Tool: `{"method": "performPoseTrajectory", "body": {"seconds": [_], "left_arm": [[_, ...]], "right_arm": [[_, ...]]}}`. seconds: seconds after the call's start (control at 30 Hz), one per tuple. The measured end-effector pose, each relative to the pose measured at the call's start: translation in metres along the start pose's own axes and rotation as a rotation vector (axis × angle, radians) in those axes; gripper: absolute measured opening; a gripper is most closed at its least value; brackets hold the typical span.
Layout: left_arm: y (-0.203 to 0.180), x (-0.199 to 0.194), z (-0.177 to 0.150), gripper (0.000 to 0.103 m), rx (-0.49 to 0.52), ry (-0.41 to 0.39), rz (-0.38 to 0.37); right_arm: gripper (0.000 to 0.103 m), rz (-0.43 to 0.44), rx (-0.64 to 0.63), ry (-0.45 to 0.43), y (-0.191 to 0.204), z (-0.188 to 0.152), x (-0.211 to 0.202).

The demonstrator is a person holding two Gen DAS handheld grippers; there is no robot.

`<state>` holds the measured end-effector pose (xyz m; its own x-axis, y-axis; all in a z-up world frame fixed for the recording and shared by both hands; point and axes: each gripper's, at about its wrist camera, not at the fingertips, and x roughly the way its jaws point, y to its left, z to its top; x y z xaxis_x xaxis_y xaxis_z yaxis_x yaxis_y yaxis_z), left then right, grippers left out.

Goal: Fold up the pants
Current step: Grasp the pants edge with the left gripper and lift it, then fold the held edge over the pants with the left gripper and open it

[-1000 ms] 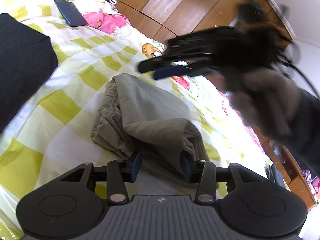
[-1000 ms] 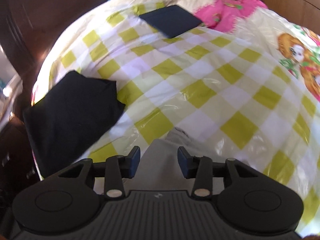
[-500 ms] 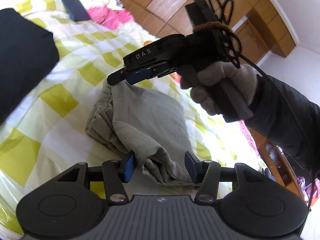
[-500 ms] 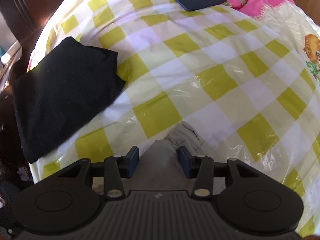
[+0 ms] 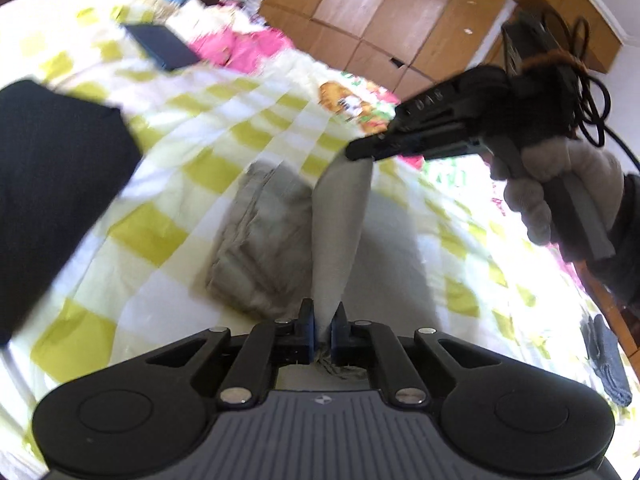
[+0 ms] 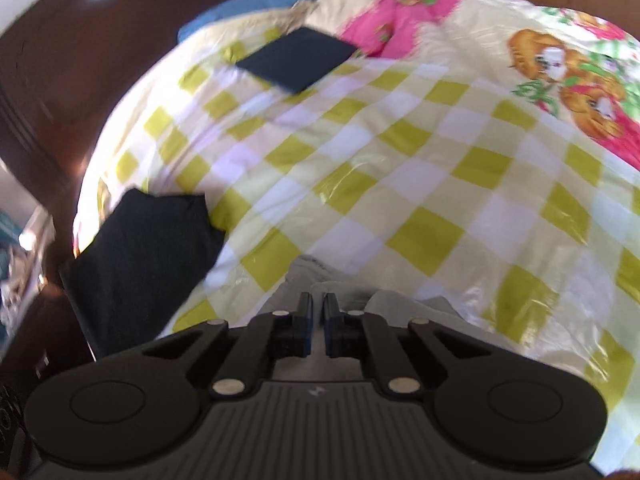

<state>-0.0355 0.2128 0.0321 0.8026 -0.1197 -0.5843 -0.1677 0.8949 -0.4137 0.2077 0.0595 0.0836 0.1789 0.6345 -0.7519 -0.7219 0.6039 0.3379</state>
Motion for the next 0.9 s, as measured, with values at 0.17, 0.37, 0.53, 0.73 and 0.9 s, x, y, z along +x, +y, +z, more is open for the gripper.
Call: {"method": "performPoseTrajectory", "body": {"seconds": [0.17, 0.37, 0.53, 0.73, 0.9], "left_arm": [[-0.026, -0.012, 0.021, 0.021, 0.080, -0.064, -0.084], [-0.035, -0.018, 0.044, 0.021, 0.098, -0.135, -0.174], [0.001, -0.002, 0.036, 0.021, 0.005, -0.099, -0.094], [0.053, 0.019, 0.021, 0.021, -0.124, -0.060, 0.015], [0.068, 0.030, 0.007, 0.021, -0.155, -0.027, 0.024]], "right_arm": [[0.005, 0.012, 0.099, -0.169, -0.021, -0.001, -0.072], [0.005, -0.040, 0.065, -0.265, -0.012, 0.025, -0.106], [0.005, -0.021, 0.011, -0.145, 0.011, 0.042, -0.005], [0.005, -0.019, 0.020, -0.063, 0.020, 0.033, 0.096], [0.012, -0.038, -0.053, -0.020, 0.036, 0.025, 0.131]]}}
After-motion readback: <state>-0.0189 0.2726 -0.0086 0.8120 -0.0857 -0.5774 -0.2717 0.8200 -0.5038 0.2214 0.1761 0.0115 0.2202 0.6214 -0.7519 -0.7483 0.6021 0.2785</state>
